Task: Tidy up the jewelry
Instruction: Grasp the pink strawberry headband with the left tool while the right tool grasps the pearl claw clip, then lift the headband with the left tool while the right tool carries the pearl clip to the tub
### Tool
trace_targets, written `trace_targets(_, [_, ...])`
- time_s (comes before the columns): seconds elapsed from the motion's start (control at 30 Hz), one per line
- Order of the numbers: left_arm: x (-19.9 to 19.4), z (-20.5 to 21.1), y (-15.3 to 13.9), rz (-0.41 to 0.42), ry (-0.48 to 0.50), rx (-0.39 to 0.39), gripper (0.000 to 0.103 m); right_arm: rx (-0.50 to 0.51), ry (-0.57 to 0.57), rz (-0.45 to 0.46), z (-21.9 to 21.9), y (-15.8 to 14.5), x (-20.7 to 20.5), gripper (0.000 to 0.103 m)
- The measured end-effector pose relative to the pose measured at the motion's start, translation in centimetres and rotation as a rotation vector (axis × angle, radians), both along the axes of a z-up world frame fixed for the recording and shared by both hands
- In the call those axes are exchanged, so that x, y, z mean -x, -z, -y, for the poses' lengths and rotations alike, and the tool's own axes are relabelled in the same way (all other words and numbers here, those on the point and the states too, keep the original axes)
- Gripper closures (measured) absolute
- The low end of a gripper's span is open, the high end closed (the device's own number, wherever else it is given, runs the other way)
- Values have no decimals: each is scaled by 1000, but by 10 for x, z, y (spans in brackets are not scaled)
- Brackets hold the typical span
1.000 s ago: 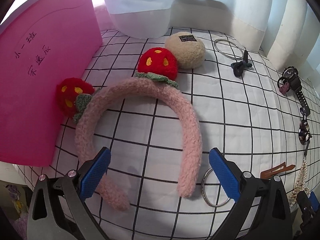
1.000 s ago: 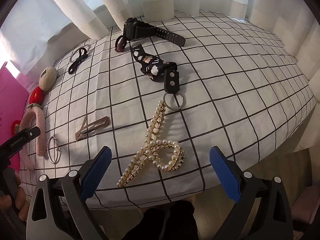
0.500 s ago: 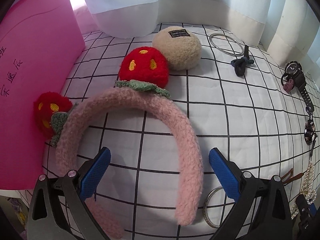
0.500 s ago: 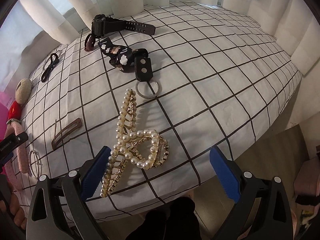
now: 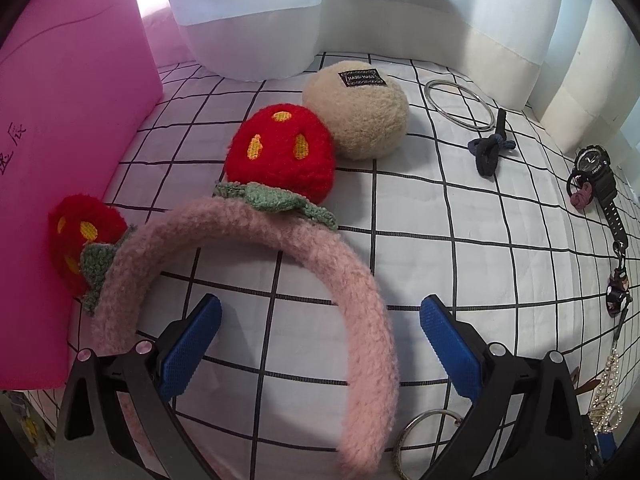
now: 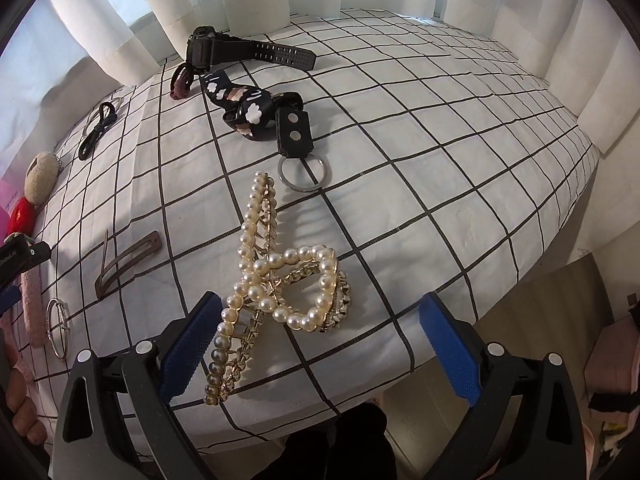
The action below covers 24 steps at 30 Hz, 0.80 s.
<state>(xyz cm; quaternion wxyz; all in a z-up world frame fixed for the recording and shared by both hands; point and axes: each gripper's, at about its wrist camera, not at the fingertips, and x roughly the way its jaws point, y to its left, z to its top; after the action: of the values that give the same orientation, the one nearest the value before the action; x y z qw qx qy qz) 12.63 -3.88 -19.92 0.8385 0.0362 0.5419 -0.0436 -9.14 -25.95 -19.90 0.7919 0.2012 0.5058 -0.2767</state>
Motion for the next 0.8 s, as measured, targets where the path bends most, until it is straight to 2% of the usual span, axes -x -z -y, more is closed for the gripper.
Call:
trace_targets(0.2, [7, -1, 0, 6, 1, 7, 7, 7, -11, 10, 0, 0, 2, 10])
trace_targets(0.3, [15, -1, -1, 15, 8, 12, 11, 17, -20, 9, -2, -2, 3, 14])
trace_targets(0.33, [17, 0, -2, 19, 16, 13, 18, 22, -27, 13, -2, -3, 3, 16])
trace_targets(0.37, [19, 2, -3, 23, 26, 12, 26, 32, -42, 22, -4, -6, 3, 28])
trace_targets(0.4, [24, 4, -7, 24, 36, 14, 30, 41, -58, 24, -7, -9, 1, 47])
trace_targets(0.43, [26, 6, -8, 25, 45, 14, 38, 48, -67, 18, -9, -10, 0, 53])
trace_targets(0.5, [30, 8, -10, 25, 54, 18, 48, 43, -71, 25, -7, -11, 0, 55])
trace_targets(0.53, [31, 8, -11, 26, 57, 20, 57, 47, -79, 26, -8, -11, 0, 56])
trace_targets(0.57, [33, 7, -13, 28, 61, 22, 74, 50, -84, 24, -8, -11, -1, 57])
trace_targets(0.63, [36, 7, -15, 16, 77, 46, 90, 40, -83, 31, -7, -12, -1, 58])
trace_targets(0.8, [46, -2, -21, 17, 81, 97, 92, 9, -92, 54, -5, -14, 0, 59])
